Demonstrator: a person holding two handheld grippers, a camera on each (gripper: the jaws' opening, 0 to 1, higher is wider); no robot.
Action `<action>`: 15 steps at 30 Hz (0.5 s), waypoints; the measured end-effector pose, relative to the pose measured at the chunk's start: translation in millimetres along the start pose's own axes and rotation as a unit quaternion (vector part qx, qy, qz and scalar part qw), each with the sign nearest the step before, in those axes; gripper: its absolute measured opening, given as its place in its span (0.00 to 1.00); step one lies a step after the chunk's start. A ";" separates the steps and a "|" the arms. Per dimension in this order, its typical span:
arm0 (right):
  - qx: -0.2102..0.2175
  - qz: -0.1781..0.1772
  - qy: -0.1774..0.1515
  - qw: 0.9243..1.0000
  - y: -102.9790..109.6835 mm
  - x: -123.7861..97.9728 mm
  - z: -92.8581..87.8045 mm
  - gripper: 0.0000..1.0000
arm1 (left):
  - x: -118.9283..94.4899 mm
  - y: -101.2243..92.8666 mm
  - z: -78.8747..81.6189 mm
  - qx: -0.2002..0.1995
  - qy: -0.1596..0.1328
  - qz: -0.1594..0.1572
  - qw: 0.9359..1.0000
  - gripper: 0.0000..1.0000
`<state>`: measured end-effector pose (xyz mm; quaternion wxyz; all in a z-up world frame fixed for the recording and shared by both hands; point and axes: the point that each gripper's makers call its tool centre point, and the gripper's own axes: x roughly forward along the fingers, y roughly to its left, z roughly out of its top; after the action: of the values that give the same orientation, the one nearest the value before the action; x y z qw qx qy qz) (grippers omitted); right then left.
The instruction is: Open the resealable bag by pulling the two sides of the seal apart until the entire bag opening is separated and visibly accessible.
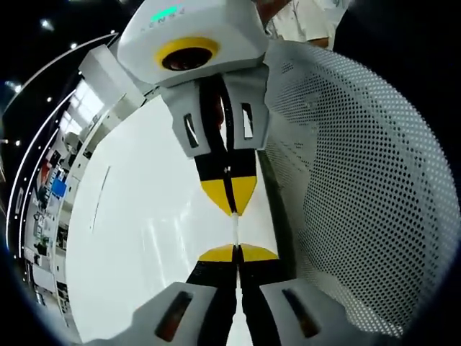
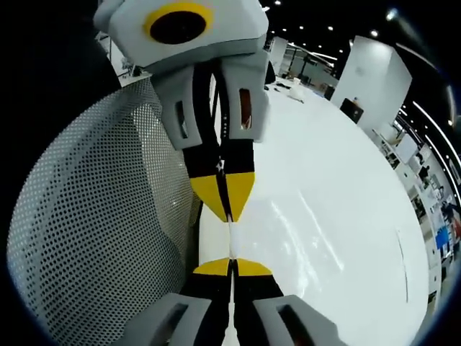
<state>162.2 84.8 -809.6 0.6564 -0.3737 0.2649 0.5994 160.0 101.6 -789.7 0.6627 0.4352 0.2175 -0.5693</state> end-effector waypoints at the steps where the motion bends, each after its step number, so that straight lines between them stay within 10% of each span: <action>1: -0.013 -0.008 0.002 1.000 -2.6 -0.7 1.4 0.00 | -0.2 1.0 -0.1 0.000 0.001 0.000 1.000 0.00; 15: -0.009 0.015 -0.011 1.000 1.8 -0.8 11.1 0.02 | -1.0 4.4 -2.1 -0.004 -0.006 0.003 1.000 0.00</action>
<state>159.2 93.3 -802.8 0.6469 -0.3690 0.2583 0.6154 164.4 103.8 -788.6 0.6675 0.4294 0.2147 -0.5692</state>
